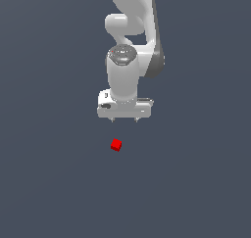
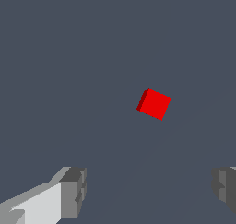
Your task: Pick up the red cube and move it to a goal position.
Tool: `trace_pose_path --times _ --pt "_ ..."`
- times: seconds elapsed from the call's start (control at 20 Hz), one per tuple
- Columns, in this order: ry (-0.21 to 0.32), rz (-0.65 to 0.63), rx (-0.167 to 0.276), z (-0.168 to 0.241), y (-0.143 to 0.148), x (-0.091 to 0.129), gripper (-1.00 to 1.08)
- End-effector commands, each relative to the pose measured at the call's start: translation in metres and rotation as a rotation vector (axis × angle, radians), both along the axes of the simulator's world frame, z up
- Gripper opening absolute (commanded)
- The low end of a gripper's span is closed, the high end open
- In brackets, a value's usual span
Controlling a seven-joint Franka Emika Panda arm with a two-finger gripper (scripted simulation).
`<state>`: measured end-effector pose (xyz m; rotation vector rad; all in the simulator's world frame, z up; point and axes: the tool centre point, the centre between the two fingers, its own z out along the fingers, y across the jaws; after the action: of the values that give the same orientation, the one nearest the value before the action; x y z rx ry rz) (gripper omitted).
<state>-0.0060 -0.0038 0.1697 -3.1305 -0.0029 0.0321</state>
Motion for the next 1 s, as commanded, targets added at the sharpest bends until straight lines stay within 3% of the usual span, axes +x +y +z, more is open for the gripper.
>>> trace_pose_path --times 0.0,0.45,0.95 --pt "0.000 0.000 0.000 0.000 0.000 0.000 1.00" --pt "-0.003 -0.059 -0.003 -0.023 -0.005 0.007 1.00" --pt "-0.012 -0.248 -0.012 -0.095 -0.023 0.029 1.00"
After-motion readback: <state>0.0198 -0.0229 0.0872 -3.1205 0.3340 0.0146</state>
